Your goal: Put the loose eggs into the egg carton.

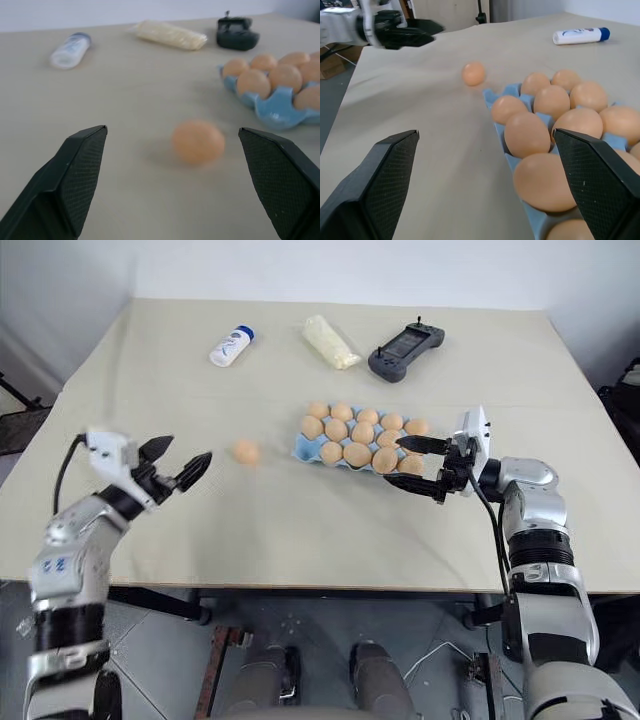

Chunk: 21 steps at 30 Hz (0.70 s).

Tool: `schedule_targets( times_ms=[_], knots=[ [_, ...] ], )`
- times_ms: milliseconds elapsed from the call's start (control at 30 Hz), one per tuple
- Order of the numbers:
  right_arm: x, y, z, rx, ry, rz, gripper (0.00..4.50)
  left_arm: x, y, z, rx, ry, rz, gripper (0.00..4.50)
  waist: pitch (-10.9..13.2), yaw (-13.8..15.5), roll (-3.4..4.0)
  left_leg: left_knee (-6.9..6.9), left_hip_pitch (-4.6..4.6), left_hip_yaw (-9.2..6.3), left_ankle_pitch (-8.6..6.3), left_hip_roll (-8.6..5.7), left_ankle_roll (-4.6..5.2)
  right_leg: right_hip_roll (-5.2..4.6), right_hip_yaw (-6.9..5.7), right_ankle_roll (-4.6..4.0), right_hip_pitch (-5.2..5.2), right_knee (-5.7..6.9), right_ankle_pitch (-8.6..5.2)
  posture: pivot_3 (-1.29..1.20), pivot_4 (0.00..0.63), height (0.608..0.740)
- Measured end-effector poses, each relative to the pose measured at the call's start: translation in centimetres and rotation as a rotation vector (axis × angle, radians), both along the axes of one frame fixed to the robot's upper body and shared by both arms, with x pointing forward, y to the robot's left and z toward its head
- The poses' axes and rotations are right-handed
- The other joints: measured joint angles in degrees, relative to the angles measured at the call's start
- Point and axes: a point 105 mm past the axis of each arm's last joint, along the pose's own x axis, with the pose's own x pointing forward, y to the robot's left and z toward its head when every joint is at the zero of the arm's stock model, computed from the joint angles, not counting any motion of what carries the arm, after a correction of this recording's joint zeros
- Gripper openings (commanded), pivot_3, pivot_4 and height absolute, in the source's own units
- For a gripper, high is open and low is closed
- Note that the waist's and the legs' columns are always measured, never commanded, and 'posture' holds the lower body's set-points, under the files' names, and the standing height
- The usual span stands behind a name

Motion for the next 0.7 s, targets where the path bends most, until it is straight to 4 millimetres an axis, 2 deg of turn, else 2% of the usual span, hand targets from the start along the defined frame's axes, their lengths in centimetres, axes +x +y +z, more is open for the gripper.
schedule_targets(
  times_ms=[133, 233, 367, 467, 633, 700],
  knots=[
    [-0.1, 0.0, -0.1, -0.005, 0.002, 0.001, 4.5, 3.2, -2.1, -0.4, 0.013, 0.029, -0.05, 4.49, 0.0, -0.1, 0.0, -0.03, -0.07, 0.09, -0.02, 0.08, -0.04, 0.08, 0.01, 0.0, -0.13, 0.01, 0.0, 0.0, 0.15, 0.74],
    [-0.4, -0.1, -0.2, -0.012, 0.002, 0.0, 4.5, 4.5, -2.5, -1.0, 0.033, 0.05, -0.053, 4.49, 0.0, -0.1, 0.0, -0.02, -0.07, 0.14, -0.04, 0.1, -0.05, 0.08, 0.01, 0.0, -0.15, 0.02, 0.0, 0.0, 0.15, 0.74],
    [-0.8, -0.3, -0.7, -0.019, 0.007, -0.008, 4.5, 5.6, -2.6, -3.3, 0.067, 0.145, -0.028, 4.49, 0.0, 0.0, 0.0, 0.07, -0.07, 0.18, -0.06, 0.07, -0.02, 0.06, 0.05, 0.02, -0.13, 0.03, 0.0, 0.0, 0.15, 0.74],
    [-0.9, -0.4, -0.9, -0.021, 0.009, -0.017, 4.5, 5.8, -2.5, -4.9, 0.084, 0.204, -0.017, 3.84, 0.0, 0.0, 0.0, 0.09, -0.06, 0.17, -0.05, 0.08, -0.02, 0.06, 0.04, 0.02, -0.15, 0.1, 0.0, 0.0, 0.15, 0.74],
    [-0.9, -0.6, -0.8, -0.019, 0.004, -0.034, 4.5, 6.1, -3.2, -4.6, 0.072, 0.197, -0.044, 2.4, 0.0, 0.1, -0.01, 0.1, -0.06, 0.15, -0.04, 0.08, -0.03, 0.06, 0.03, 0.02, -0.15, 0.13, 0.0, 0.0, 0.15, 0.74],
    [-0.9, -0.6, -0.7, -0.019, 0.0, -0.037, 4.5, 6.1, -3.5, -4.4, 0.073, 0.181, -0.062, 2.28, 0.0, 0.1, -0.01, 0.09, -0.06, 0.16, -0.04, 0.08, -0.04, 0.06, 0.02, 0.02, -0.15, 0.12, 0.0, 0.0, 0.15, 0.74]
  ],
)
